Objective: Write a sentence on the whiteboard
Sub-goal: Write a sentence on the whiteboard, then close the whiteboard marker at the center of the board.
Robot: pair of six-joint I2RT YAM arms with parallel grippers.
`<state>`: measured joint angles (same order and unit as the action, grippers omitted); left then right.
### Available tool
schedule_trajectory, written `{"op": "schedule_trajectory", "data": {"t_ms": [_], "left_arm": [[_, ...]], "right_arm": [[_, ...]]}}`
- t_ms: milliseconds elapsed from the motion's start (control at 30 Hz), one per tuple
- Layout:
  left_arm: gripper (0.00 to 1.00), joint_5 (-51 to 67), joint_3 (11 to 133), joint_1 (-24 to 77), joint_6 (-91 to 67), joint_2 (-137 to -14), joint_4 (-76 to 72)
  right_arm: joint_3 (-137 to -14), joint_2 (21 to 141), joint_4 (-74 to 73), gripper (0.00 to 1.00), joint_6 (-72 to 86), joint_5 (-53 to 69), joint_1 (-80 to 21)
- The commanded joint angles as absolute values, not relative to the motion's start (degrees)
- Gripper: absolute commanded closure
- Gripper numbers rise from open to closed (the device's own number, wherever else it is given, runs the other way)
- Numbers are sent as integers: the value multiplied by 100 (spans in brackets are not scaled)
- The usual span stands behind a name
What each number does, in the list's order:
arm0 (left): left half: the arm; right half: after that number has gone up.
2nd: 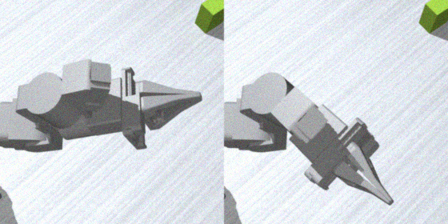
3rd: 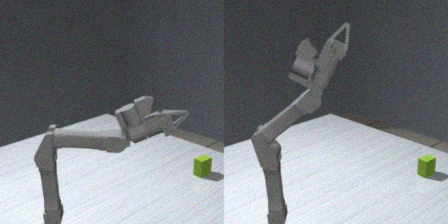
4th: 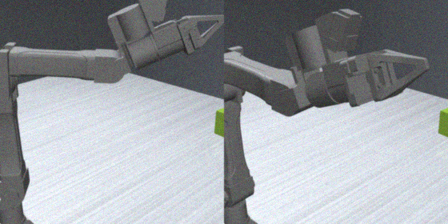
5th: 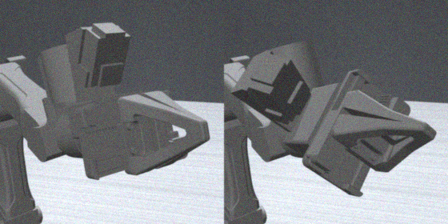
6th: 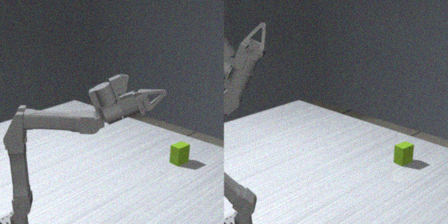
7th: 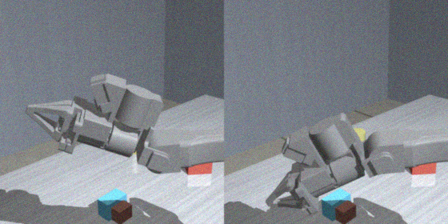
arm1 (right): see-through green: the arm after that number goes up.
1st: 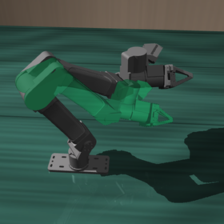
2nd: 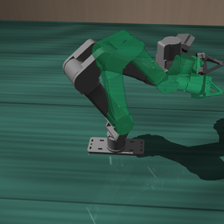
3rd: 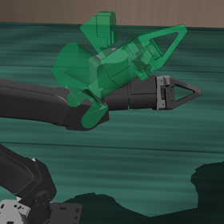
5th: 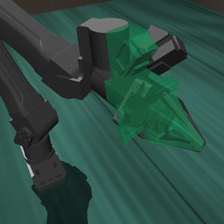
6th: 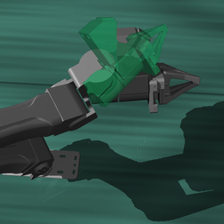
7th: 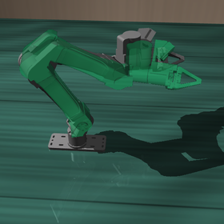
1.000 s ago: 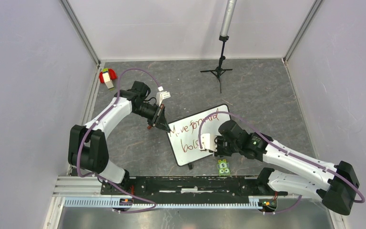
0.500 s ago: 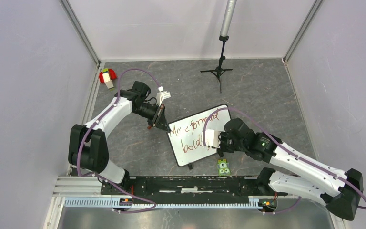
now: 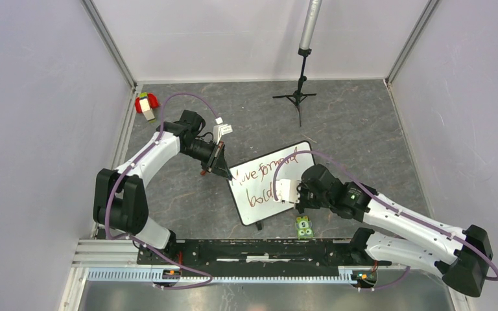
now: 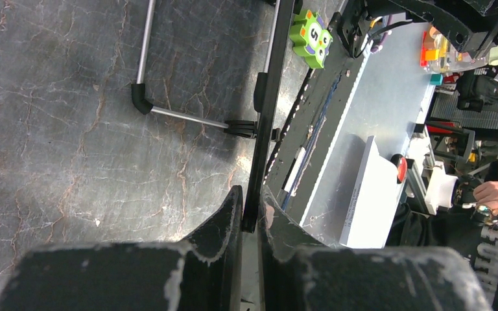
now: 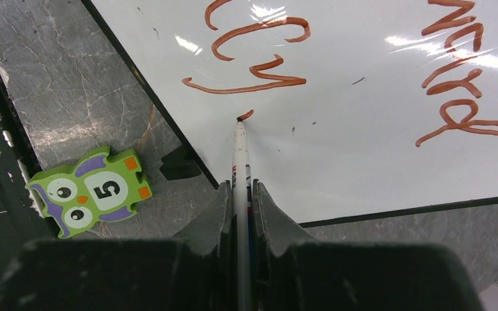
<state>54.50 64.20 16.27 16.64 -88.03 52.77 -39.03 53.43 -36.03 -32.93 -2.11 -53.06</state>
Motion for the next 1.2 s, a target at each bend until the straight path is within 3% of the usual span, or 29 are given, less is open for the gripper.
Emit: {"op": "schedule_trajectory", "data": {"t_ms": [0, 200, 400, 600, 900, 1167], "left_arm": [[98, 5221, 6583, 1663, 2004, -8891, 5142], [93, 5221, 6605, 1663, 1994, -8872, 5144], [50, 4980, 6837, 1630, 1933, -8602, 5144], [31, 4760, 7374, 935, 1984, -7999, 5206], [32, 2903, 6657, 511, 3047, -8012, 5173], [36, 2394, 6062, 550, 3075, -8667, 4382]], "right_arm": [[-3784, 5418, -3374, 100, -3383, -553, -5283], [-4506, 5224, -3683, 100, -3265, -110, -5287], [-5196, 5131, -3780, 100, -3174, 660, -5283], [-5519, 5034, -3502, 100, -2951, 741, -5062], [-5515, 4783, -2957, 100, -2330, 1118, -4219], [-5859, 5186, -2848, 100, -1926, 1745, -3646]]}}
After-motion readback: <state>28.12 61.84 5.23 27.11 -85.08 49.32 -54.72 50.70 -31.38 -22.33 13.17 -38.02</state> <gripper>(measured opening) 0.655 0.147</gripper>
